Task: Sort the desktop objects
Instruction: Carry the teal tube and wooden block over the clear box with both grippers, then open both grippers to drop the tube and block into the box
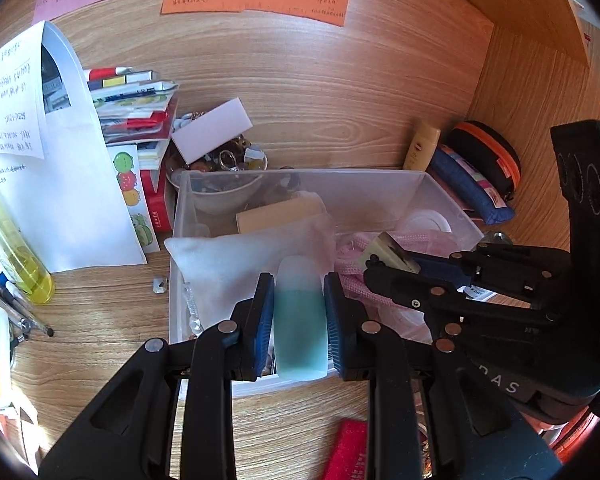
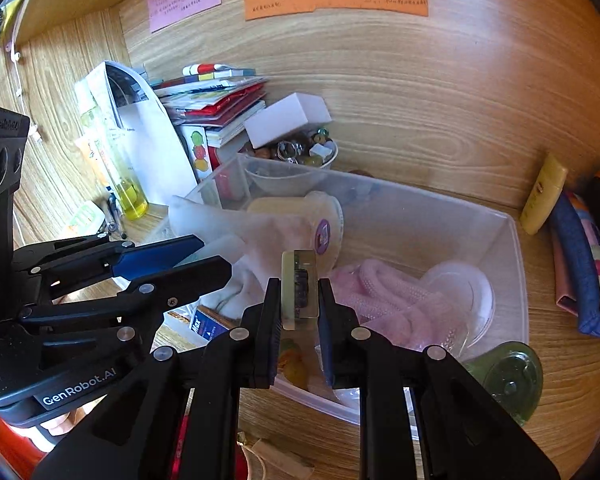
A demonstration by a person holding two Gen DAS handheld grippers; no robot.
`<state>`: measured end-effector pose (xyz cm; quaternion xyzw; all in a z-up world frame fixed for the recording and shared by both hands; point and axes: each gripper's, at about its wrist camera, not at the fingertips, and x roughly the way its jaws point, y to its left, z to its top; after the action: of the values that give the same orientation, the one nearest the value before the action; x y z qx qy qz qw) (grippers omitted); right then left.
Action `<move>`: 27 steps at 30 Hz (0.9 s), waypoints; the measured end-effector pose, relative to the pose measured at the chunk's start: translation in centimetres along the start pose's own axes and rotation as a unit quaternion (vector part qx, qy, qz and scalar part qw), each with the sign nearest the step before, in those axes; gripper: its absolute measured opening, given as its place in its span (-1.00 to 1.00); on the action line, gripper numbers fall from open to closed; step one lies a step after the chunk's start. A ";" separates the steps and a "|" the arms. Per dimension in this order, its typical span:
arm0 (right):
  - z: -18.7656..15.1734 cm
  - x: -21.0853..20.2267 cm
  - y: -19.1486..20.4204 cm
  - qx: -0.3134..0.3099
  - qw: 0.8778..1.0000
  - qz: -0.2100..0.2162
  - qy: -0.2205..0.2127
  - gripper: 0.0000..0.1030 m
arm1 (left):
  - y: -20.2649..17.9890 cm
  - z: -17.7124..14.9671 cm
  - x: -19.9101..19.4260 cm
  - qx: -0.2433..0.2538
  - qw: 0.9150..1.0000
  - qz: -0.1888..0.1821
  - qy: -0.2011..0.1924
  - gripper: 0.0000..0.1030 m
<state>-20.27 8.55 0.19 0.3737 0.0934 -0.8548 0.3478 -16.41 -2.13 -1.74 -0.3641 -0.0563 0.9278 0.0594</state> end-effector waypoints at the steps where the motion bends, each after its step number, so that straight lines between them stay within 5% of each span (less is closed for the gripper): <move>1: 0.0 0.2 0.0 0.000 1.000 -0.003 0.002 -0.71 | 0.0 0.0 0.2 0.001 1.000 0.001 0.003 -0.52; 10: -0.3 0.5 0.4 -0.015 1.000 -0.022 0.001 -0.71 | 0.0 -0.2 0.5 0.007 1.000 0.014 0.009 -0.52; 23: 0.2 -2.2 1.3 -0.029 0.999 -0.022 -0.031 -0.69 | -0.6 -0.1 -2.3 0.022 0.999 0.024 -0.030 -0.42; 27: 0.0 -3.4 1.2 -0.029 0.998 -0.033 -0.042 -0.36 | -0.6 -0.2 -3.5 0.022 0.999 0.027 -0.037 -0.22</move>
<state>-17.84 9.41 2.68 0.3242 0.1158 -0.8775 0.3339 -13.71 -2.05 0.57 -0.3297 -0.0281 0.9428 0.0407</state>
